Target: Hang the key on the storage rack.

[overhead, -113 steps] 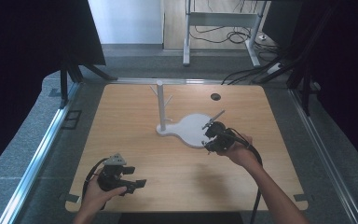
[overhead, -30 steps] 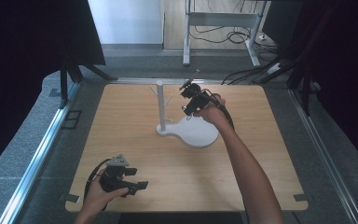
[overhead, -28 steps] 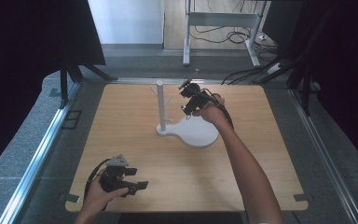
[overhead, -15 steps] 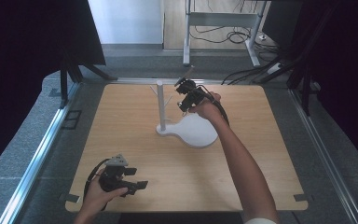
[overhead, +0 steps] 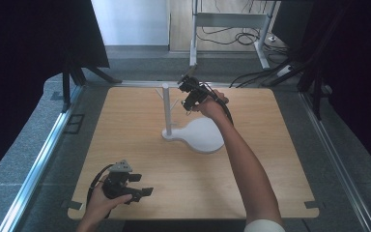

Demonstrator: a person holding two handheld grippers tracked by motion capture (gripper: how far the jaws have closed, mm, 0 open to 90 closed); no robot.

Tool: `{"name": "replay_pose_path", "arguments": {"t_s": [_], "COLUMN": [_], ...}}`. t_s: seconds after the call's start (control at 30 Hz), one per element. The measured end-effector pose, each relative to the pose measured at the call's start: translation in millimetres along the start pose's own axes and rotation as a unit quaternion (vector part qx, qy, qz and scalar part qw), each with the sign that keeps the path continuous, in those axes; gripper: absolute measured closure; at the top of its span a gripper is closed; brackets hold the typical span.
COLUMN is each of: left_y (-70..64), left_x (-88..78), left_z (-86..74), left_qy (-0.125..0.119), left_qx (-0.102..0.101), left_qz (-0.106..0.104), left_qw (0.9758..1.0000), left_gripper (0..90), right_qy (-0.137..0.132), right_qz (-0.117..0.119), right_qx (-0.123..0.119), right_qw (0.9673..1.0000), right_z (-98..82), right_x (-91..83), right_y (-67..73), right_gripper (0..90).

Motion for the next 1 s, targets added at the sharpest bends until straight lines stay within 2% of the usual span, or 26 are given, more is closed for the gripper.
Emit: {"name": "replay_pose_path", "arguments": {"t_s": [0.23,0.7,1.0], "left_y": [0.6,0.6,0.0], "left_x": [-1.1,-0.3,-0.1], "left_z": [-0.3,-0.7,-0.5], "left_qy": [-0.001,0.000,0.001], "left_qx": [-0.002,-0.002,0.000], "left_qz": [0.000,0.000,-0.002], "left_qw": [1.0000,1.0000,1.0000], "left_gripper": [24.1,24.1,24.1], "right_qy": [0.001,-0.005,-0.007], "right_qz": [-0.003,-0.005,-0.007], "right_qx": [-0.002,0.010,0.006], "right_qw": [1.0000,0.9999,0.9999], "right_z": [6.0,10.6,16.3], "right_x": [1.4,4.7,3.4], "right_y": [-0.8,-8.2,-4.6], "right_gripper": [84.8,84.8,84.8]}}
Point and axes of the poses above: each handheld gripper's, and its own axes: x roughly forward along the jaws, z roughly out of its top, y roughly to its left, the point moved 2 cm from there along x, roughly forward along the jaws, and after that the axes turned 3 degrees about -x, right-handed, at the moved point
